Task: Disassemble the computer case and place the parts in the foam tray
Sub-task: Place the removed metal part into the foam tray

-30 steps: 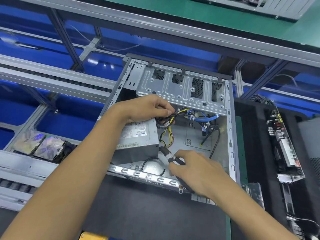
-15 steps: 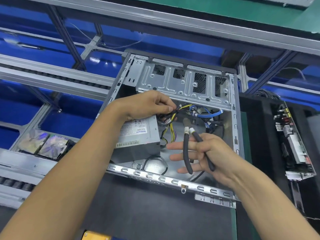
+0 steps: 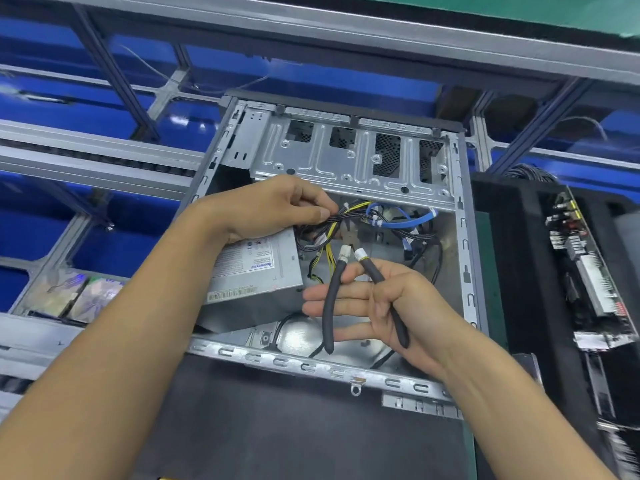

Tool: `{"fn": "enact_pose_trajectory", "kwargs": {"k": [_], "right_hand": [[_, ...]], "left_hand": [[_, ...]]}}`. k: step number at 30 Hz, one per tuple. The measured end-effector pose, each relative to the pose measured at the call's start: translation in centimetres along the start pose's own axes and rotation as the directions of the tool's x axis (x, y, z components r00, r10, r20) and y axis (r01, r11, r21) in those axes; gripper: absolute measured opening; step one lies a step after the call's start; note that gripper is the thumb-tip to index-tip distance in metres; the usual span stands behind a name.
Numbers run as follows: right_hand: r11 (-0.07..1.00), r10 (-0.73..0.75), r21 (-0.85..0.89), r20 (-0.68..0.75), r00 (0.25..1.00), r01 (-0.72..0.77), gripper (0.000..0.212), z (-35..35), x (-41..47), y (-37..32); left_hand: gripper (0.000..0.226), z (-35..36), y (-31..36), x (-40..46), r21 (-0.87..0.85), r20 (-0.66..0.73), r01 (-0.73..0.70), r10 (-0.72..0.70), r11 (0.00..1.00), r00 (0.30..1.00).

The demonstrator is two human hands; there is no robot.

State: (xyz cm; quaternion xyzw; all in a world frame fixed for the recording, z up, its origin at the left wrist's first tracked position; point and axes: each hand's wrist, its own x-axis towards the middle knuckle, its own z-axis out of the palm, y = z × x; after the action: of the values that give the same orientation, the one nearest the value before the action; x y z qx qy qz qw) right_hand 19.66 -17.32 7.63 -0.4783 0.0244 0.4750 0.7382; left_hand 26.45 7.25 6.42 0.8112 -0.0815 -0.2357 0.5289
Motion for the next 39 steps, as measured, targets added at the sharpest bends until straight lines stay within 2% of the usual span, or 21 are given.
{"fn": "enact_pose_trajectory", "kwargs": {"k": [14,21,28,39], "right_hand": [[0.999,0.035,-0.006,0.04,0.999,-0.034,0.049,-0.32,0.51,-0.03],[0.999,0.031,-0.006,-0.002,1.0,-0.031,0.046,-0.15,0.45,-0.12],[0.997,0.001,-0.082,-0.057,0.998,-0.005,0.048,-0.19,0.43,0.27],[0.994,0.038,-0.103,-0.086,0.996,-0.047,0.049,-0.52,0.83,0.03]], "left_hand": [[0.021,0.0,0.37,-0.11,0.024,0.007,0.003,-0.004,1.0,1.0],[0.021,-0.01,0.34,-0.19,0.02,0.011,0.004,-0.004,1.0,1.0],[0.021,-0.12,0.23,-0.07,0.009,0.031,0.0,-0.001,1.0,1.0],[0.021,-0.2,-0.12,0.09,0.001,0.033,0.004,-0.004,1.0,0.999]]}}
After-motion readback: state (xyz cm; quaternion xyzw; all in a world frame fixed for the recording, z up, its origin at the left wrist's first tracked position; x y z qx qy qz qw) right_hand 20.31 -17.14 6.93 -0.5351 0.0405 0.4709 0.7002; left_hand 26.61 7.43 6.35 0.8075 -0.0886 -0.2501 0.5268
